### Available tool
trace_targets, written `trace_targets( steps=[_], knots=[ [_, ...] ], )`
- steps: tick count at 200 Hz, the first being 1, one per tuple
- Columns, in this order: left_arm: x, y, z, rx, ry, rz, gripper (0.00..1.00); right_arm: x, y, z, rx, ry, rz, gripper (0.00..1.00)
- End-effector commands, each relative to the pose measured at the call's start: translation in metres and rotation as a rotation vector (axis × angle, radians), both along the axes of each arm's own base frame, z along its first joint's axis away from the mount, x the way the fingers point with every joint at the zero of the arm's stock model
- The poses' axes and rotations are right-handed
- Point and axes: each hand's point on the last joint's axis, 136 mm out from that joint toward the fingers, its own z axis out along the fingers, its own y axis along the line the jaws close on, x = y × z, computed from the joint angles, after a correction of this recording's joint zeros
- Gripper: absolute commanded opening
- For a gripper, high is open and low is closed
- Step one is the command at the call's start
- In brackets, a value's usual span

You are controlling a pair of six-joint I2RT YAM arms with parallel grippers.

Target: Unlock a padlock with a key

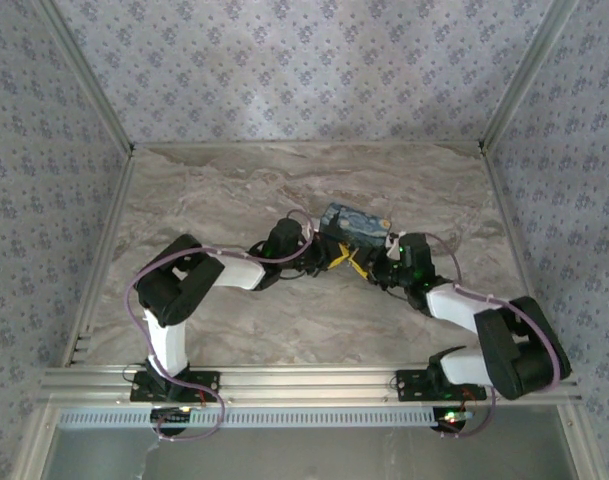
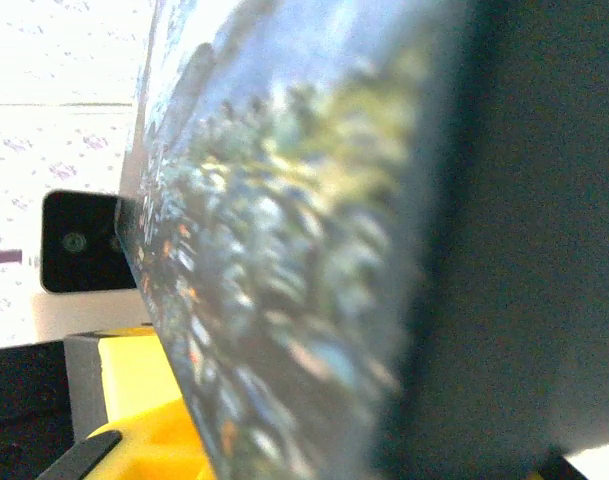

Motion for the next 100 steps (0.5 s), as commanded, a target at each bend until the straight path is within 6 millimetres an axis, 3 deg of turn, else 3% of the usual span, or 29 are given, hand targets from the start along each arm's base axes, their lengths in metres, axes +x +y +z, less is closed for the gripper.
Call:
trace_targets(
  steps=[1,53,100],
  knots=[
    [-0.018,-0.009,0.029,-0.062,-0.054,-0.092,0.00,-0.020,-0.006,-0.006,-0.125,-0.010,0.122,0.30],
    [-0.014,-0.009,0.031,-0.057,-0.057,-0.084,0.00,-0.030,-0.018,0.010,-0.254,-0.086,0.208,0.43],
    [-0.008,-0.008,0.034,-0.059,-0.061,-0.070,0.00,-0.034,-0.023,0.022,-0.349,-0.165,0.282,0.44]
  ],
)
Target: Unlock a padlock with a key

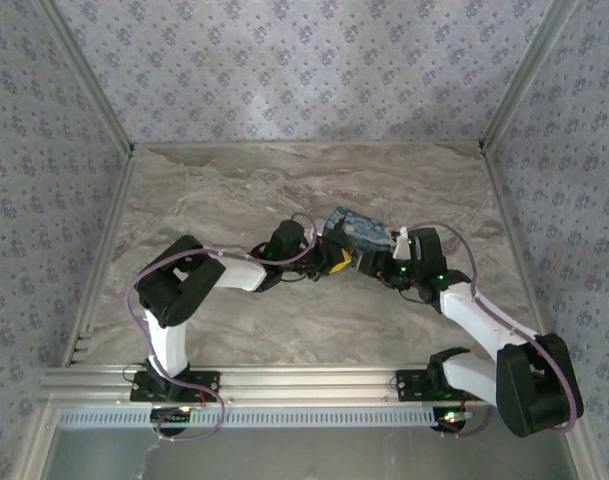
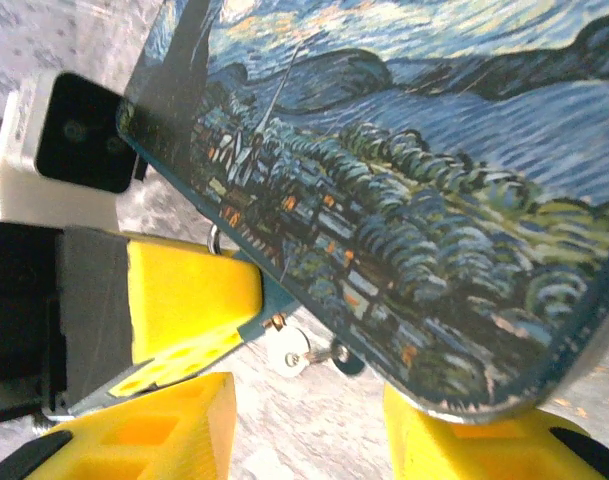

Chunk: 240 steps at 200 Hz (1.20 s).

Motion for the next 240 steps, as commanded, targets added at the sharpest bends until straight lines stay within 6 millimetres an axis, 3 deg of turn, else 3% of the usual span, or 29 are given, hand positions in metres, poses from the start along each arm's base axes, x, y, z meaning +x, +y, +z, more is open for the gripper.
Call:
trace_targets(
  steps=[1,69,134,240],
  knots=[
    [0.004,-0.005,0.038,-0.069,-0.078,-0.024,0.00,-0.008,-0.003,0.008,-0.086,-0.054,0.082,0.44],
    [0.006,-0.008,0.049,-0.090,-0.082,-0.036,0.00,-0.002,0.009,0.037,-0.275,-0.252,0.186,0.41],
    [0.007,-0.009,0.060,-0.109,-0.087,-0.044,0.00,0.010,0.014,0.032,-0.471,-0.348,0.212,0.42],
    [0.007,-0.009,0.069,-0.126,-0.091,-0.055,0.00,0.020,0.021,0.025,-0.555,-0.391,0.237,0.43]
  ],
)
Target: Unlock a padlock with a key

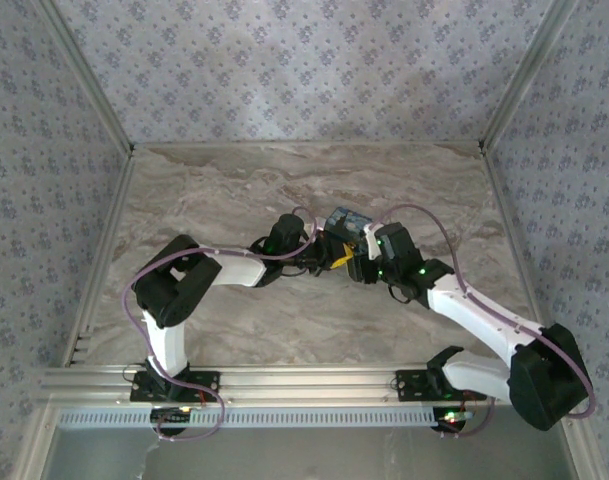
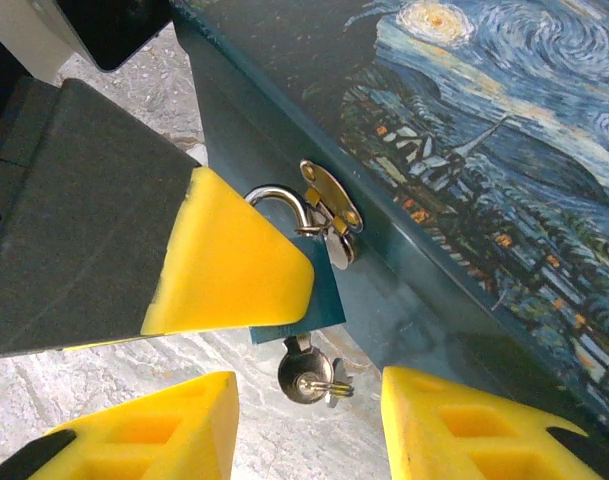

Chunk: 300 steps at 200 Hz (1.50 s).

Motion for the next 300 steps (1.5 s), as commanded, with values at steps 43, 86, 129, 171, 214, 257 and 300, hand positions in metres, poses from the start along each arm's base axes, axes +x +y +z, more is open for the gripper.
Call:
trace_targets(
  steps=[43,86,129,171,214,257,300],
  knots=[
    [0.002,-0.006,0.053,-0.104,-0.087,-0.029,0.00,0.016,0.008,0.012,-0.033,-0.064,0.012,0.41],
    [0.003,-0.006,0.055,-0.108,-0.088,-0.032,0.00,0.018,0.014,0.011,-0.048,-0.066,0.027,0.38],
    [0.002,-0.007,0.053,-0.111,-0.083,-0.040,0.00,0.019,0.013,0.010,-0.071,-0.068,0.027,0.33],
    [0.002,-0.005,0.050,-0.110,-0.076,-0.039,0.00,0.019,0.010,0.008,-0.102,-0.066,0.019,0.35],
    [0.002,-0.005,0.048,-0.111,-0.069,-0.040,0.00,0.021,0.007,0.014,-0.121,-0.100,0.001,0.40],
    [0.002,-0.005,0.045,-0.108,-0.064,-0.041,0.00,0.021,0.008,0.019,-0.127,-0.124,0.005,0.35],
    [0.001,-0.006,0.045,-0.110,-0.066,-0.042,0.00,0.015,0.013,0.013,-0.118,-0.100,0.036,0.11]
  ],
)
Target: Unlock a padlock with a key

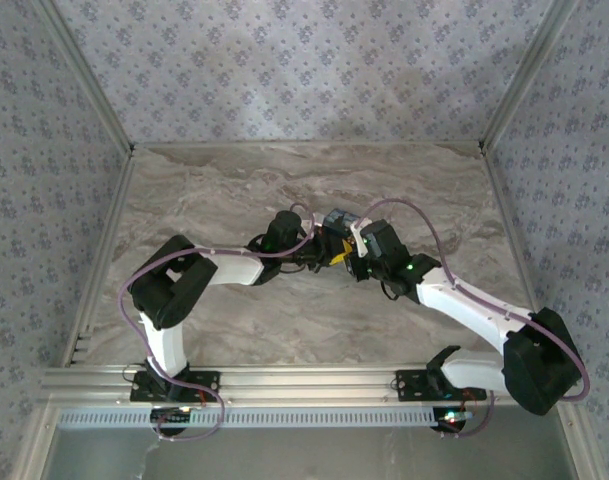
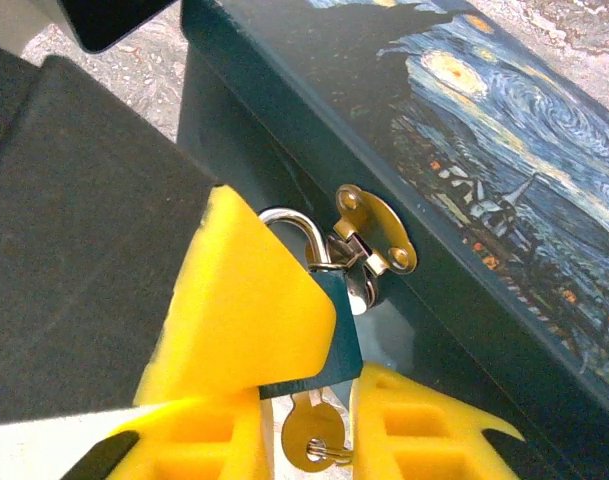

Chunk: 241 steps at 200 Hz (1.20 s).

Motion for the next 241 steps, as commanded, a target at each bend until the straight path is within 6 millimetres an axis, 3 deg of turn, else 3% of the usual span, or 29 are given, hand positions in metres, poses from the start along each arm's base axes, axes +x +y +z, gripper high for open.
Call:
trace_targets(
  steps=[1,33,69,80,104,117,186,215,241],
  knots=[
    [-0.004,-0.008,0.031,-0.082,-0.057,-0.048,0.00,0.003,0.002,0.011,0.008,-0.021,0.003,0.10],
    [-0.004,-0.008,0.031,-0.082,-0.059,-0.048,0.00,-0.001,0.005,0.007,0.017,0.002,0.018,0.00],
    [-0.004,-0.006,0.028,-0.071,-0.059,-0.040,0.01,0.000,0.005,0.006,0.024,0.006,0.018,0.00],
    [-0.004,-0.005,0.023,-0.058,-0.054,-0.037,0.02,0.000,0.005,0.004,0.026,0.015,0.017,0.05],
    [-0.006,0.000,0.009,-0.028,-0.041,-0.024,0.03,-0.003,0.005,0.000,0.034,0.034,0.009,0.31],
    [-0.007,0.002,0.001,-0.014,-0.035,-0.019,0.03,-0.006,0.004,-0.002,0.042,0.045,0.008,0.36],
    [-0.012,0.016,-0.047,0.076,0.004,-0.012,0.04,-0.031,-0.012,-0.008,0.054,0.092,-0.023,0.41],
    [-0.012,0.016,-0.057,0.088,0.012,-0.014,0.04,-0.040,-0.020,-0.005,0.082,0.104,-0.054,0.42],
    [-0.015,0.021,-0.069,0.134,0.019,-0.019,0.09,-0.037,-0.031,-0.002,0.120,0.127,-0.133,0.45]
  ],
)
